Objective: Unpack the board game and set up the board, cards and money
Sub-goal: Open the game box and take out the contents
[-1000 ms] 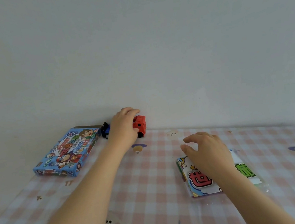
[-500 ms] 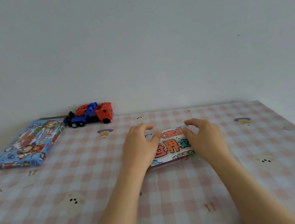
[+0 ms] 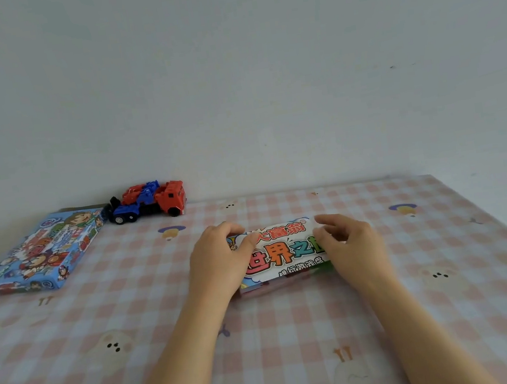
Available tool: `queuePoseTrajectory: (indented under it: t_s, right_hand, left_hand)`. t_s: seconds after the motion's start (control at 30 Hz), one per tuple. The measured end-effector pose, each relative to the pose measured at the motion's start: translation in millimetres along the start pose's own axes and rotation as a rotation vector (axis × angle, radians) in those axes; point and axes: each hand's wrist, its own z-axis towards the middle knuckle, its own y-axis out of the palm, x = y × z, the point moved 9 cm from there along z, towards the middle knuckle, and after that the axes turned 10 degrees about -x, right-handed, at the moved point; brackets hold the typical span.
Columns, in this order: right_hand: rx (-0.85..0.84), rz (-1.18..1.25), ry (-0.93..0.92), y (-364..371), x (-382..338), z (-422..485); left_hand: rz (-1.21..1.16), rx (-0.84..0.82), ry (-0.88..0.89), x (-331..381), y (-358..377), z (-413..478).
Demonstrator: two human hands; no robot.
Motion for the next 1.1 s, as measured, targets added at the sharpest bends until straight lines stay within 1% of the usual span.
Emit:
queuePoseTrajectory:
  t_s: [0.1,0.17,0.27,0.37,0.43,0.5,0.57,0.6,0.63,0.77,0.93,1.03,1.1]
  right_hand:
    - [0.020,0.080,0.000,-2.9,1.1,-0.2]
    - [-0.008,0.088,-0.005,-2.2,-0.4,-0.7]
    - [-0.155,0.049,-0.011,12.7,-4.7,-2.5]
    - [-0.256,-0.094,-0.062,25.9,-10.3,-4.1]
    - [-0.311,-0.130,-0.096,29.4,-12.6,-5.3]
    - [-0.426,-0.157,-0.129,36.1,-14.7,-10.0]
    - [-0.533,-0.275,-0.196,44.6,-18.2,-16.4]
    - [-0.547,-0.319,-0.223,46.7,-19.1,-17.7]
    - [-0.535,-0.319,-0.239,46.8,-20.0,-17.2]
    - [-0.470,-0.159,-0.231,40.8,-22.4,-12.7]
    - [-0.451,-0.046,-0.271,36.1,-31.2,-13.0]
    - [-0.371,0.056,-0.285,30.6,-32.2,-9.4]
    - [-0.287,0.124,-0.262,25.1,-28.5,-5.6]
  left_hand:
    - [-0.113,-0.007,-0.012,-2.8,0.5,0.9]
    - [-0.189,-0.025,-0.013,-2.8,2.5,0.7]
    - [-0.295,-0.076,-0.024,-1.2,8.3,0.3]
    - [-0.406,-0.114,-0.057,-4.0,13.1,1.4]
    - [-0.465,-0.116,-0.095,-8.3,13.1,2.5]
    - [-0.493,-0.106,-0.128,-12.9,11.8,3.4]
    - [-0.504,-0.099,-0.150,-16.6,10.1,4.3]
    - [-0.519,-0.096,-0.159,-18.4,9.9,4.9]
    - [-0.541,-0.095,-0.170,-20.0,9.6,5.1]
    - [-0.665,-0.108,-0.226,-28.2,8.1,6.3]
    - [-0.804,-0.129,-0.320,-38.0,11.6,9.0]
    - [-0.802,-0.168,-0.334,-39.3,15.8,8.8]
    - [-0.815,-0.152,-0.341,-40.1,15.5,8.8]
